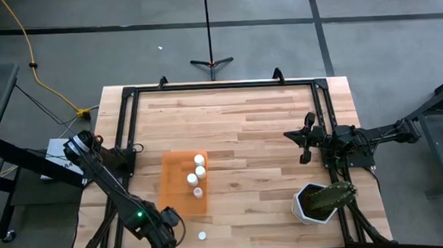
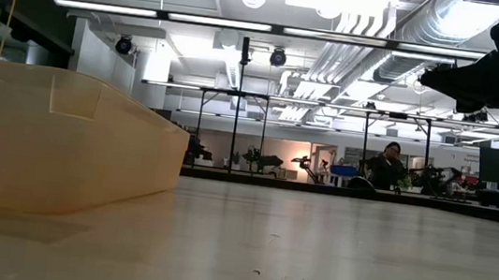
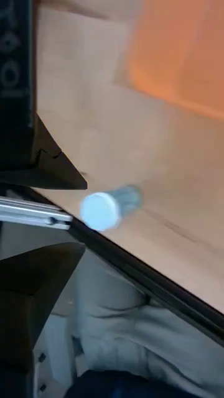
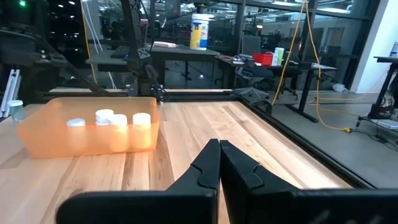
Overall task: Pick and place pill bottles into a basket
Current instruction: Put the blue pill bottle into the orange bin
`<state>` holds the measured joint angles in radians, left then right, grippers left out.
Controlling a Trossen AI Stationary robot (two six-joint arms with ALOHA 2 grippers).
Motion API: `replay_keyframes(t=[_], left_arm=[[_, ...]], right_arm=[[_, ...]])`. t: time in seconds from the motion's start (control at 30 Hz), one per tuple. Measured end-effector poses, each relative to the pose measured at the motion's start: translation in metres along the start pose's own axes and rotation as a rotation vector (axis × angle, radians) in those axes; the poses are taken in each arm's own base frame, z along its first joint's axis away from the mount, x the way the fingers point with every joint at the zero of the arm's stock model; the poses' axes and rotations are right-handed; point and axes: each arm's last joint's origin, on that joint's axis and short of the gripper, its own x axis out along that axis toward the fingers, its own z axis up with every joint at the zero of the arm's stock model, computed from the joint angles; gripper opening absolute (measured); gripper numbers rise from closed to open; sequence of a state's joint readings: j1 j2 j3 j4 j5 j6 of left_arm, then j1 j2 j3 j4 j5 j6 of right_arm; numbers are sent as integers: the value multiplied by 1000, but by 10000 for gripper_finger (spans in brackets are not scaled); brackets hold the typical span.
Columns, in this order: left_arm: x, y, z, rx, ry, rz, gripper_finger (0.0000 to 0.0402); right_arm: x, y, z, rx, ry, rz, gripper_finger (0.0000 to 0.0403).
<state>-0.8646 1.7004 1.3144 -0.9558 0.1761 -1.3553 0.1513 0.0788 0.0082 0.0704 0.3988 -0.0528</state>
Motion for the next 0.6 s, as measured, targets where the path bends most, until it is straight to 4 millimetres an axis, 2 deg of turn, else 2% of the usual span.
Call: replay_keyframes(t=[0.27, 0.5, 0.6], left_arm=[[7, -6, 5, 121, -87, -15, 182], [18, -7, 7, 181, -50, 11, 183], [18, -7, 6, 175, -44, 14, 199]], right_arm=[[0, -1, 0, -17, 0, -23, 0], [0, -1, 0, -18, 0, -23, 0], [0, -1, 0, -18, 0, -23, 0]])
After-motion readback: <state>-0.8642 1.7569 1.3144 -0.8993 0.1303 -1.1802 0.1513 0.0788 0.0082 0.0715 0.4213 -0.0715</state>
